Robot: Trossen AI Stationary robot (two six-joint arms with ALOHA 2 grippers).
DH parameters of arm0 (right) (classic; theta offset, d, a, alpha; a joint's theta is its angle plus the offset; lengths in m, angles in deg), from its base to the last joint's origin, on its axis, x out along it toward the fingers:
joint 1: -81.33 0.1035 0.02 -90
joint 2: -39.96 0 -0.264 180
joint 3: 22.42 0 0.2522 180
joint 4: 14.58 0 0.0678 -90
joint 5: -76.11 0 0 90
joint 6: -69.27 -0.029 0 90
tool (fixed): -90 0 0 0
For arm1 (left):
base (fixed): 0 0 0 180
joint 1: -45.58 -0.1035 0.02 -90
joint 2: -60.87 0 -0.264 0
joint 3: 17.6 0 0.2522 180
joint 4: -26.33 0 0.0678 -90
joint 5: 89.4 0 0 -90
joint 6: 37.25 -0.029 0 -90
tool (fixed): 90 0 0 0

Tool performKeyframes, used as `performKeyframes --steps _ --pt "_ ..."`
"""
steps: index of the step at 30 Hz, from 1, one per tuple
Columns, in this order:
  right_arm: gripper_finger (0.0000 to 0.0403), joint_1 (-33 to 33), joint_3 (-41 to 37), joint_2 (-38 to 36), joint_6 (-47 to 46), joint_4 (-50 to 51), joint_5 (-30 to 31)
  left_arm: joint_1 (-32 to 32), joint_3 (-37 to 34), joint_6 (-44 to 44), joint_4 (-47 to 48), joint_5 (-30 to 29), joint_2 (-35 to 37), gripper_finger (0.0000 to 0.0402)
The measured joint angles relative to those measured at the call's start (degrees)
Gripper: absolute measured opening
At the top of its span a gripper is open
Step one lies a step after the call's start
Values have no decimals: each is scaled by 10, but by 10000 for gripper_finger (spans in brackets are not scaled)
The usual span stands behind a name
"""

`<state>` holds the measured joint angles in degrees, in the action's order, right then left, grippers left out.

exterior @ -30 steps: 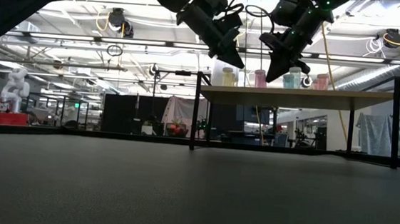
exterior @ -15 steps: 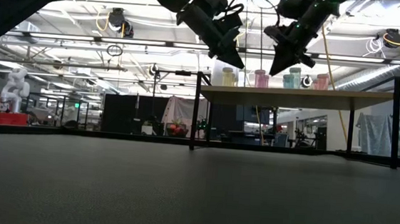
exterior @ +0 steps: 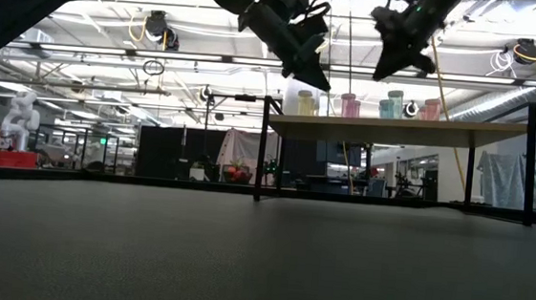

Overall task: Pick and place medicine bottles onto shelf by color
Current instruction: Adjust the pill bottles on the shelf

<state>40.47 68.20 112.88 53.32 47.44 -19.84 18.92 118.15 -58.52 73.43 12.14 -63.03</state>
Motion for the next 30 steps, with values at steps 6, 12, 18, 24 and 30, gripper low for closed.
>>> performKeyframes --steps 6,12,18,24,30 --pt "0 88 0 -57 -45 85 0 1 0 18 29 0 0 21" --pt "0 238 -48 -126 -179 108 113 0 0 30 39 -1 18 21" --pt "0 320 -207 -165 -228 -34 227 1 0 37 13 -11 51 21" --pt "0 298 -286 -157 -180 -109 297 -1 0 36 8 -13 52 21" --pt "0 288 -302 -160 -150 -119 345 -1 0 36 28 -14 52 21"
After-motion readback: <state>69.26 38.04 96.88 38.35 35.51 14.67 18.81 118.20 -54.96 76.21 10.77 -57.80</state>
